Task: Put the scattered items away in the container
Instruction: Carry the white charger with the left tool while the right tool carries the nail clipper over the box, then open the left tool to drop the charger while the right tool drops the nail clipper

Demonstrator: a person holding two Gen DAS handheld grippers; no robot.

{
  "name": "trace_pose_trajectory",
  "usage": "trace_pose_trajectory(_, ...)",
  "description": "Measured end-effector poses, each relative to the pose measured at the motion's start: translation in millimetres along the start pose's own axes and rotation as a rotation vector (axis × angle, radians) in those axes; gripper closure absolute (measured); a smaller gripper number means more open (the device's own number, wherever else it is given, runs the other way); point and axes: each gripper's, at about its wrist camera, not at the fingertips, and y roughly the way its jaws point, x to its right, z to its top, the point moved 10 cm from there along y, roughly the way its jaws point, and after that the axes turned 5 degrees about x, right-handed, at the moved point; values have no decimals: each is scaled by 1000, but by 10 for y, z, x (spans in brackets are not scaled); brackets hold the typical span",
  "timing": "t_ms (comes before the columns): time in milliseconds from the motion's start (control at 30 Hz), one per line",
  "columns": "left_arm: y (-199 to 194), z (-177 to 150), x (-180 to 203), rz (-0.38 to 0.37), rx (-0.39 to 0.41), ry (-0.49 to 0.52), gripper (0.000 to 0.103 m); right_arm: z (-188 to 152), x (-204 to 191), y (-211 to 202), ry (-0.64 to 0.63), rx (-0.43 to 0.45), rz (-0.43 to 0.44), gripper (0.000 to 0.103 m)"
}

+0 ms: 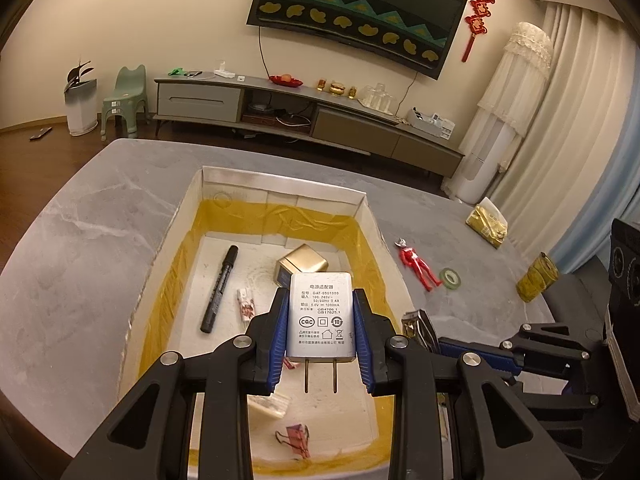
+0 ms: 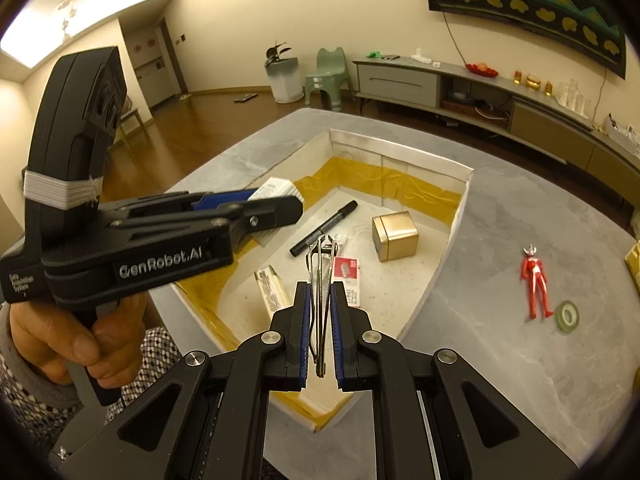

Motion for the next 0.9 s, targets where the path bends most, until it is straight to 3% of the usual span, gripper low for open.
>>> trace_pose_trajectory(600,497,342,-258,11,-73,-41,72,196,251,412,74,-45,15,93)
trace_pose_trajectory(900,963,400,-388,8,-146,-127,72,224,425,672,142,-77,24,93)
